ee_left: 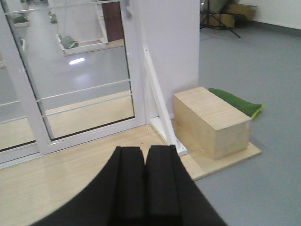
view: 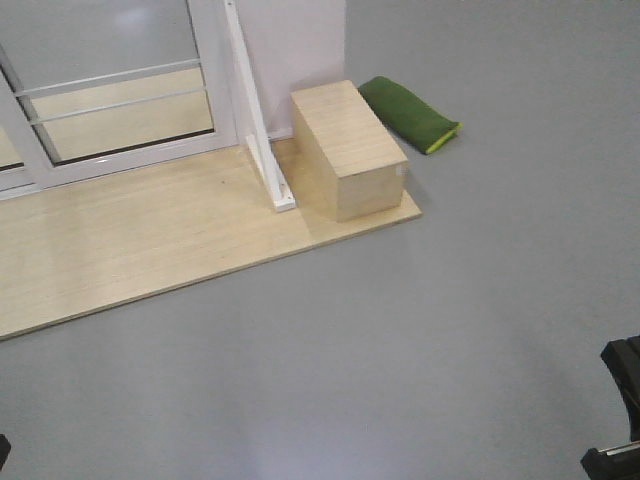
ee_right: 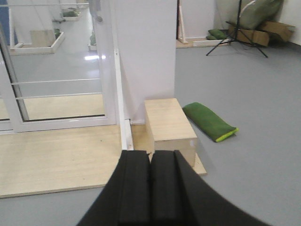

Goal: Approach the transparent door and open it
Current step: 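Turn and drive the base up to the white-framed glass sliding door, then stop the base facing the door with the grey handle ahead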

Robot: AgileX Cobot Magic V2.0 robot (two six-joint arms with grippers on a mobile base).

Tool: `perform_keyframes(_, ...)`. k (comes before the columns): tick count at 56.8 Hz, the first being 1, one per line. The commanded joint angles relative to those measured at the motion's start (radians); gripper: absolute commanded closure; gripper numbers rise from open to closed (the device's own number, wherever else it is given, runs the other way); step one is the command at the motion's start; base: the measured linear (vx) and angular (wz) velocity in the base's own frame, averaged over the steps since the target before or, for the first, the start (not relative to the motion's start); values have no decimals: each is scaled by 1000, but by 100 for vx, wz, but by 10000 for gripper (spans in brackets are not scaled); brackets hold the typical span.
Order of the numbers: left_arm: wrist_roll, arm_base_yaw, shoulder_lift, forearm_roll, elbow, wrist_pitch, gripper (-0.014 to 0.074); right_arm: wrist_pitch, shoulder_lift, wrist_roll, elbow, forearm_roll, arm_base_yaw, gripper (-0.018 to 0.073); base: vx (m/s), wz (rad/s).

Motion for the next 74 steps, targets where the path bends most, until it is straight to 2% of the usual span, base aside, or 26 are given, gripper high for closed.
perform_keyframes(1,-4,-5,-15,-8,7,-77,594,-85,-16,-4,4,-6,-4,564,56,53)
perform_keyframes(74,-4,-5,-15,-8,7,-77,594,-85,-16,-4,4,-6,-4,564,52,37)
